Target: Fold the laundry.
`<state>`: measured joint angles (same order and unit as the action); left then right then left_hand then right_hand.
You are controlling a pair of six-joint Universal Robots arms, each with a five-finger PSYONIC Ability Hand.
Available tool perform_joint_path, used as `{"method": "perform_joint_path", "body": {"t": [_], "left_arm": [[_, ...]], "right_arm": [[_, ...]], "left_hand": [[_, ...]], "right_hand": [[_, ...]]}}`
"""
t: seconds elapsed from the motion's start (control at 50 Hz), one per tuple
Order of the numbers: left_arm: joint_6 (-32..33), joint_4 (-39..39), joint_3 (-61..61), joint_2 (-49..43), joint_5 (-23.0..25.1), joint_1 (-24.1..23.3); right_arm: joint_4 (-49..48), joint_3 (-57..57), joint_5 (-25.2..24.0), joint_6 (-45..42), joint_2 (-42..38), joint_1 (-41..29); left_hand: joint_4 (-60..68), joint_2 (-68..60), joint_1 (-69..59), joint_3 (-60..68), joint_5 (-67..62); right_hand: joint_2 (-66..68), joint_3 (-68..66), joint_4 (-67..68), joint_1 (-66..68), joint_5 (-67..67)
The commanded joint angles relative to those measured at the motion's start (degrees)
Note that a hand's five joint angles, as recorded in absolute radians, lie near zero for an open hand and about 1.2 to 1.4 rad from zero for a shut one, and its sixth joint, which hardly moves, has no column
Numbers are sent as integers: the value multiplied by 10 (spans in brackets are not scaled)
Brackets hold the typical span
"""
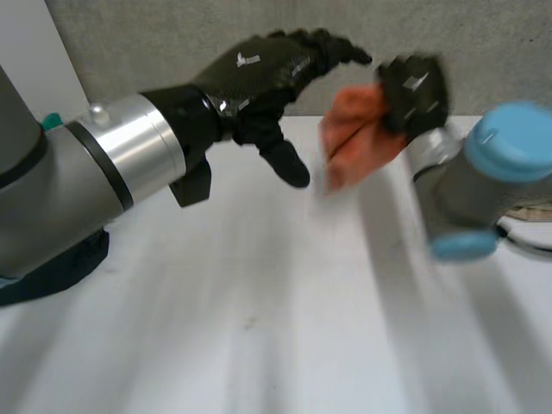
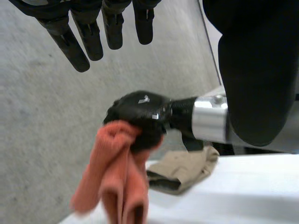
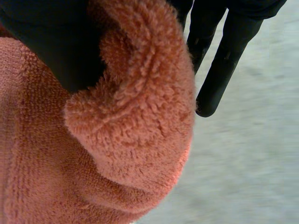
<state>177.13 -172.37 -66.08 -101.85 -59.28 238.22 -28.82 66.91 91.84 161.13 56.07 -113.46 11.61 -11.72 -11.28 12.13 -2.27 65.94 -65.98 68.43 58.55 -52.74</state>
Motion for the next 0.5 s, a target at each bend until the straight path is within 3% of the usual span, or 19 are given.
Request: {"method": "perform_joint_path", "body": {"t": [0.02,0.14,0.26,0.36,0.5], "left_arm": [[-35,-23,10,2,-13,-2],[-35,-26,-1,-9,-15,-5],[-27,-26,-13,-32,-16,-8],[-18,-26,-21,-45,-17,-8],[-13,-27,-20,-62,-25,-11]], "right_arm": [[5,-177,-15,48,-70,120],[18,-305,-79,70,-193,206],[21,-358,-182,68,-307,274],[21,-342,-242,63,-345,315],[9,-270,-279,33,-335,355]], "left_hand": [[-16,17,13,-21,23],[-16,17,13,-21,23],[-16,17,13,-21,23],[-16,17,13,-21,23],[-16,17,13,-21,23]], "right_hand": [[141,-140,116,215,-173],[141,-140,116,215,-173],[141,-140,116,215,-173],[141,-140,116,215,-173],[141,-140,116,215,-173]]}}
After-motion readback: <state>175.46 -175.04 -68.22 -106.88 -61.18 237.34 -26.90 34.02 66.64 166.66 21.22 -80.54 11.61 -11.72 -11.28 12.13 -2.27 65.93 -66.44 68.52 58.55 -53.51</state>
